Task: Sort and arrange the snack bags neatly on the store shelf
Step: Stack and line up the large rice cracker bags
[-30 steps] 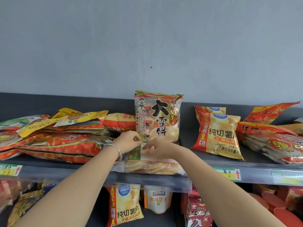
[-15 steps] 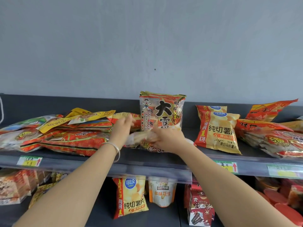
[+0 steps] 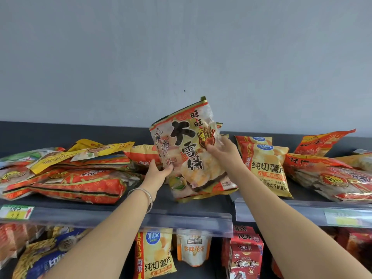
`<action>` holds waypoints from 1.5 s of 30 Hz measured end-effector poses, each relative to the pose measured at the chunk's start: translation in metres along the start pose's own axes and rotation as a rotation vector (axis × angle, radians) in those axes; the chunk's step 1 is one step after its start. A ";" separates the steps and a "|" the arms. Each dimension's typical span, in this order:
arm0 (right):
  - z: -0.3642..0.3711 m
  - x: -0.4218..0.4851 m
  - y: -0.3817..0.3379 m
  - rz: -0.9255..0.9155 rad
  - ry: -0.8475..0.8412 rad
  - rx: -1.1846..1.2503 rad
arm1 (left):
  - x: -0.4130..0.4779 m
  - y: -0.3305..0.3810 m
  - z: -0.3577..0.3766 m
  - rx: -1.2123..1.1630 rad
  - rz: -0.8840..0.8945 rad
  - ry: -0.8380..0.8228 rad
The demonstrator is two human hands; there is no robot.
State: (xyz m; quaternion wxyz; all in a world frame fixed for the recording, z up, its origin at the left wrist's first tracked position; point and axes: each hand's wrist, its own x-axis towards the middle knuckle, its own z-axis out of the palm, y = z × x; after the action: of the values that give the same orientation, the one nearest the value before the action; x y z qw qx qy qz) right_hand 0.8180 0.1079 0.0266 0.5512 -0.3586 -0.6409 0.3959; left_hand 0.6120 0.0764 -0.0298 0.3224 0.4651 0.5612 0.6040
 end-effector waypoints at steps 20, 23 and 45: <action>0.036 0.044 0.078 0.467 0.156 -0.176 | 0.068 -0.038 0.018 0.128 0.178 0.043; 0.028 0.054 0.074 0.364 0.222 -0.180 | 0.074 -0.043 0.020 0.086 0.134 0.060; 0.010 0.062 0.073 0.384 0.181 -0.426 | 0.082 -0.051 0.016 0.058 -0.094 -0.219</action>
State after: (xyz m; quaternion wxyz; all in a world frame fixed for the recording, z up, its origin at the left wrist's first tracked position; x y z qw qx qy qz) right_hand 0.8016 0.1936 -0.0139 0.4337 -0.6146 -0.5783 0.3158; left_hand 0.5911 0.1653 -0.0639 0.3959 0.5106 0.5612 0.5174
